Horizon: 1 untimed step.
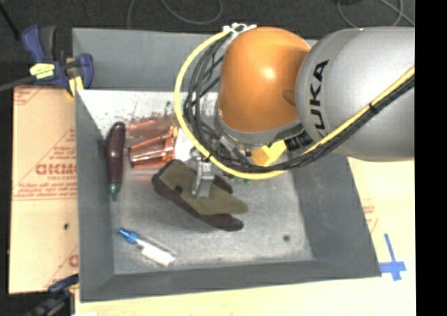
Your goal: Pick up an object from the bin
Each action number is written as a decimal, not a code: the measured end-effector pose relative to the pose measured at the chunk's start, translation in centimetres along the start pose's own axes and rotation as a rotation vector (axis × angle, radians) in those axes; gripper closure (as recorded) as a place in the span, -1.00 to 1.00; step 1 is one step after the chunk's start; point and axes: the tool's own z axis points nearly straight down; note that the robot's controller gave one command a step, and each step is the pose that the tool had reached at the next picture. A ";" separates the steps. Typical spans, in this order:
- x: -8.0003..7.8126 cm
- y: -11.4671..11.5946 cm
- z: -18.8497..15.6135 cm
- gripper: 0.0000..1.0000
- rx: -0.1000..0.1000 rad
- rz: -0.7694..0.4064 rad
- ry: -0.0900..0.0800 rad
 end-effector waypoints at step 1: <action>-0.2 -0.1 -1.8 1.00 -0.002 0.004 -0.010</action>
Offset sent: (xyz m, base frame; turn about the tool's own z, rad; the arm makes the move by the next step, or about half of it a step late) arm 0.0049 0.0079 0.0496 -0.3601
